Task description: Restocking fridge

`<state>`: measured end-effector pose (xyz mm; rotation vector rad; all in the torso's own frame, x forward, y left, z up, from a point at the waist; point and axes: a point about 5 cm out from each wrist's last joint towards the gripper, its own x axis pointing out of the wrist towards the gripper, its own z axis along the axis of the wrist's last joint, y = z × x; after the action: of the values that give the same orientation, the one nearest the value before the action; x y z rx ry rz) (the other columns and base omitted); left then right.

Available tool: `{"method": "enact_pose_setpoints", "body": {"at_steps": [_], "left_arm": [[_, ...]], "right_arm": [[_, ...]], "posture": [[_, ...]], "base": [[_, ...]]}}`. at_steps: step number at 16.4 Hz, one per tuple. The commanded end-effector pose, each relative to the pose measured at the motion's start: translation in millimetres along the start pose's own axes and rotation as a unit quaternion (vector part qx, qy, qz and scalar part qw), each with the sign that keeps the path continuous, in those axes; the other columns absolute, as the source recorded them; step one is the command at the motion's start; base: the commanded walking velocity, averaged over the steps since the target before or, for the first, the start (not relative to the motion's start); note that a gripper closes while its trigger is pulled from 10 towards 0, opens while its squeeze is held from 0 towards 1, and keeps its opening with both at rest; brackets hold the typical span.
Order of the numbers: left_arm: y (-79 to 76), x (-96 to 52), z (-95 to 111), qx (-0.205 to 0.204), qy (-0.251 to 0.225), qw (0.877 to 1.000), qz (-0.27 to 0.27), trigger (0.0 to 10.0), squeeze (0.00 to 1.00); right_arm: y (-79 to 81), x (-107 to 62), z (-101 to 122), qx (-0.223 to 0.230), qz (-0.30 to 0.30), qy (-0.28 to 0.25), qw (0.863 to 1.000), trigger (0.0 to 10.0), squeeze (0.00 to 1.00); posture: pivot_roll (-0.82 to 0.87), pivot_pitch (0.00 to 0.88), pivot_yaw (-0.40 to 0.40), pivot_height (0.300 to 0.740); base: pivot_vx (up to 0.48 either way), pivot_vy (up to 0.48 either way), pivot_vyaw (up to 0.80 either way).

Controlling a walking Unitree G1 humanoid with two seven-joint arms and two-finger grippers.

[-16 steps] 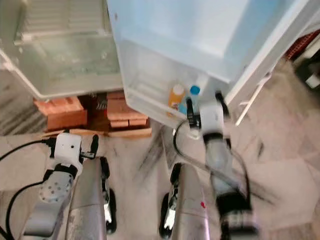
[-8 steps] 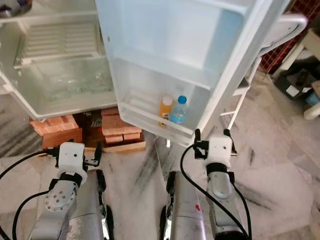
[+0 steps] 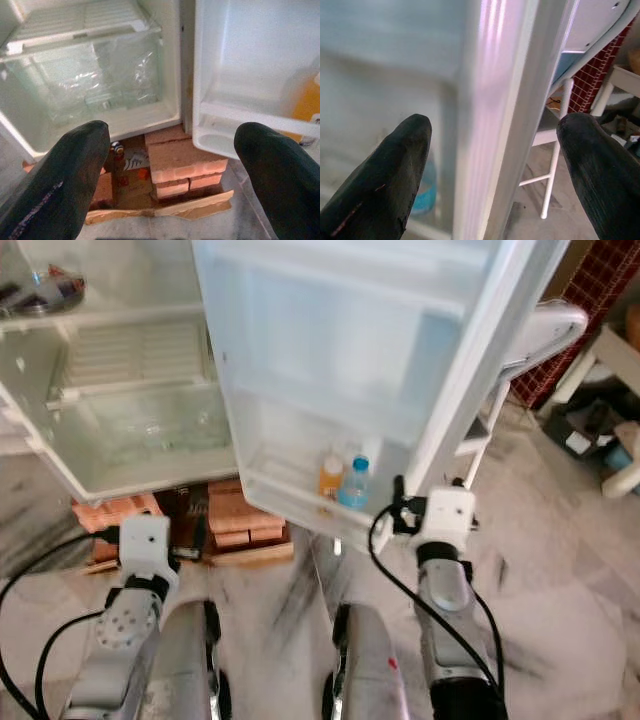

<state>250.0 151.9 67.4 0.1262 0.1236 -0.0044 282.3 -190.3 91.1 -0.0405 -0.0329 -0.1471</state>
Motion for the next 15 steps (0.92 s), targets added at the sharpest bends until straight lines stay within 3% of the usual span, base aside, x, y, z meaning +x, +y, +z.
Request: {"method": "enact_pose_setpoints", "body": {"at_steps": [1, 4, 6, 9, 15], "left_arm": [[-3.5, 0.5, 5.6, 0.007, -0.015, 1.000, -0.009, 10.0, 0.00], [-0.7, 0.6, 1.6, 0.011, -0.010, 1.000, -0.002, 10.0, 0.00], [1.0, -4.5, -3.4, 0.004, 0.002, 1.000, -0.003, 10.0, 0.00], [-4.0, -18.2, -13.4, 0.006, 0.016, 1.000, -0.013, 10.0, 0.00], [-3.2, -13.0, -12.3, 0.010, 0.014, 1.000, -0.010, 10.0, 0.00]], "right_arm": [[-5.3, -4.1, 0.0, 0.002, -0.010, 0.001, 1.000, 10.0, 0.00], [-5.4, -11.1, -5.9, 0.008, -0.010, 0.014, 1.000, 10.0, 0.00], [0.9, -17.4, -9.7, 0.045, 0.012, 0.026, 0.999, 10.0, 0.00], [1.8, -28.1, -16.7, 0.053, 0.017, 0.043, 0.998, 10.0, 0.00], [-2.8, -41.5, -23.0, 0.066, 0.043, 0.072, 0.994, 10.0, 0.00]], "posture": [[0.09, 0.041, -0.050, 0.677], [0.09, 0.028, -0.053, 0.711], [0.09, 0.020, -0.043, 0.740], [0.09, 0.017, -0.056, 0.740], [0.08, 0.025, -0.070, 0.740]], "base": [[0.000, 0.000, 0.00], [0.000, 0.000, 0.00], [0.000, 0.000, 0.00], [0.000, 0.000, 0.00], [0.000, 0.000, 0.00]]}}
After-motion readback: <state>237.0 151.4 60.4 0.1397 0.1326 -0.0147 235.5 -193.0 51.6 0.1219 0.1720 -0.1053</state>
